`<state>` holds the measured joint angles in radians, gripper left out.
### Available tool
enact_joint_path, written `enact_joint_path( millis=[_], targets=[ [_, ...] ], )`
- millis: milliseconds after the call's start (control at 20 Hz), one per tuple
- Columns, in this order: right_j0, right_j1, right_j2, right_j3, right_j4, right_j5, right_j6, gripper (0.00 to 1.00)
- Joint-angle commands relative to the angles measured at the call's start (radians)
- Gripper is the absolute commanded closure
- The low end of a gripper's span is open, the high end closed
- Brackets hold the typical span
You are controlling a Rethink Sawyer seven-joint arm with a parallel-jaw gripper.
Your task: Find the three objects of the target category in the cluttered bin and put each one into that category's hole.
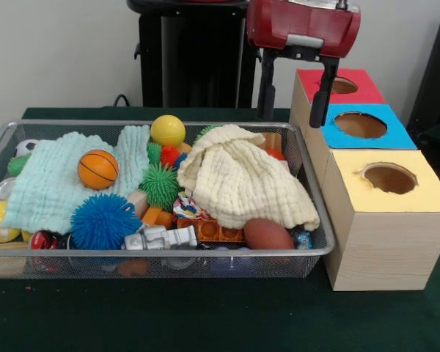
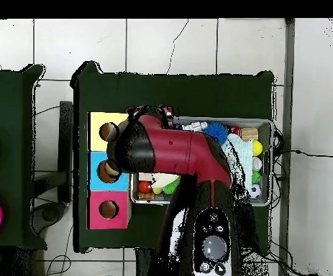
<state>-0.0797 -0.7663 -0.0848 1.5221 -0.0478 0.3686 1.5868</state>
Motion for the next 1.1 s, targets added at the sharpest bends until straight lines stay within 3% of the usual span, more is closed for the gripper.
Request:
enact_joint_path(
  millis=[50,750,1100],
  targets=[
    [-0.108,-0.058,0.158,0.071,-0.015,0.154,-0.077,0.00],
    [-0.106,-0.038,0.187,0.067,-0.057,0.131,-0.022,0.00],
    [-0.124,0.009,0.209,0.080,-0.078,0.056,-0.008,0.00]
  ],
)
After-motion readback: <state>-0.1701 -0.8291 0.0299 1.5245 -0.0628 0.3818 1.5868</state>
